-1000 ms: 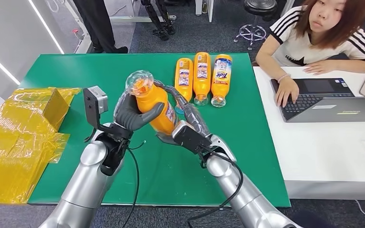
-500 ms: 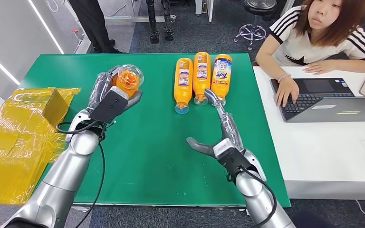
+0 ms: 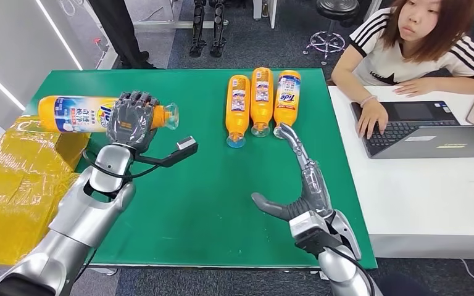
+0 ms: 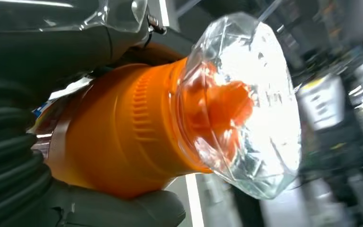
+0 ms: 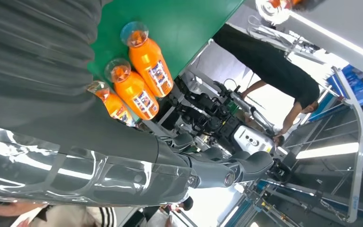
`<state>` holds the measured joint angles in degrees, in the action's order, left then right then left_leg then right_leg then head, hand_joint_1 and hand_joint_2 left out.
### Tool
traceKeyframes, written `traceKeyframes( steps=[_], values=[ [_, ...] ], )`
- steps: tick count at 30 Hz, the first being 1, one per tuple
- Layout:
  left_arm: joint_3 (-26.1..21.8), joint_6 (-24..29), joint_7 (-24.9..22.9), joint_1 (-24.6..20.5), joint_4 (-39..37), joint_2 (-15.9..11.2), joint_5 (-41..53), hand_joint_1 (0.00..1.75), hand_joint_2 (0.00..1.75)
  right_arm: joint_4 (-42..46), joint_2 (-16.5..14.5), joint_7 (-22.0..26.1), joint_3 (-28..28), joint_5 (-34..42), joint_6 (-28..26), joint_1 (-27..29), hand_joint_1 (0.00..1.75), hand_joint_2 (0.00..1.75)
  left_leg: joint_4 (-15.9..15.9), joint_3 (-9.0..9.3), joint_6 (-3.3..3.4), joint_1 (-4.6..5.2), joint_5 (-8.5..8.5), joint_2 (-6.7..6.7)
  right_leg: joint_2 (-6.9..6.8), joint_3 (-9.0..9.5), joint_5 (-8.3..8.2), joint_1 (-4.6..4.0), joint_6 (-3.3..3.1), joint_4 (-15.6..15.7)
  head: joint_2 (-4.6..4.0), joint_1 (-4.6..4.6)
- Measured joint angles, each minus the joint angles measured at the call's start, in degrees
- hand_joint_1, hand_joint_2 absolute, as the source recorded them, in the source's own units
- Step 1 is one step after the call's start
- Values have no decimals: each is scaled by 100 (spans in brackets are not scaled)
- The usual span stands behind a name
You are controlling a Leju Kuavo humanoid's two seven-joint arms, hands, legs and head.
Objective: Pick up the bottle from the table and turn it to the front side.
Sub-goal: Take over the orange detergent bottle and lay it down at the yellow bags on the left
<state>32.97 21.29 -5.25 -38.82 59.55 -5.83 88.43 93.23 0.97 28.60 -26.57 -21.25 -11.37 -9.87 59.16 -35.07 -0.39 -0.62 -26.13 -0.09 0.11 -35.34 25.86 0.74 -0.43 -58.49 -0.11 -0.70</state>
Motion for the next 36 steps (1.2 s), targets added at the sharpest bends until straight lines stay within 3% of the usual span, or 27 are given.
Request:
traceKeyframes(
  steps=[10, 18, 23, 26, 27, 30, 31, 36],
  values=[
    [513, -412, -1245, 286, -954, -462, 133, 175, 175, 196, 55, -121, 58, -232, -113, 408, 0, 175, -4, 3, -7, -1, -5, 16, 18, -2, 2, -1, -2, -2, 0, -1],
    [500, -500, -1226, 753, -1561, -941, 134, 175, 175, 366, 145, -100, 198, -282, -173, 784, 0, 175, -5, 1, -10, -2, -8, 15, 17, -6, 7, -2, -4, -1, 0, 0],
    [282, -369, -865, 788, -1942, -1027, 135, 175, 175, 493, 150, -104, 211, -360, -107, 921, 0, 175, -5, 3, -10, -2, -8, 13, 13, -2, 6, -2, -5, -2, 0, 1],
    [189, -124, -678, 791, -2078, -1021, 140, 165, 175, 575, 150, -123, 211, -430, -73, 955, 0, 175, -5, 6, -10, -1, -8, 12, 13, 1, 6, -1, -5, -2, 0, 1],
    [173, -37, -614, 791, -2113, -1018, 140, 147, 175, 600, 150, -129, 211, -444, -71, 961, 0, 175, -5, 7, -10, -1, -8, 12, 13, 1, 6, -1, -5, -2, 0, 0],
    [118, 206, -372, 791, -2187, -1001, 138, 25, 175, 655, 163, -142, 211, -437, -69, 964, 0, 175, -5, 7, -10, -2, -7, 12, 11, 1, 5, -1, -5, -2, 0, 0],
    [98, 269, -288, 791, -2202, -993, 138, 0, 175, 670, 174, -142, 211, -421, -69, 961, 0, 175, -5, 8, -10, -2, -7, 12, 11, 1, 5, -1, -5, -2, 0, 0],
    [-59, 443, 53, 768, -2235, -917, 138, 0, 175, 743, 236, -157, 211, -350, -76, 953, 0, 175, -5, 8, -10, -1, -7, 11, 11, 2, 5, -1, -5, -2, 0, 1]
  ],
)
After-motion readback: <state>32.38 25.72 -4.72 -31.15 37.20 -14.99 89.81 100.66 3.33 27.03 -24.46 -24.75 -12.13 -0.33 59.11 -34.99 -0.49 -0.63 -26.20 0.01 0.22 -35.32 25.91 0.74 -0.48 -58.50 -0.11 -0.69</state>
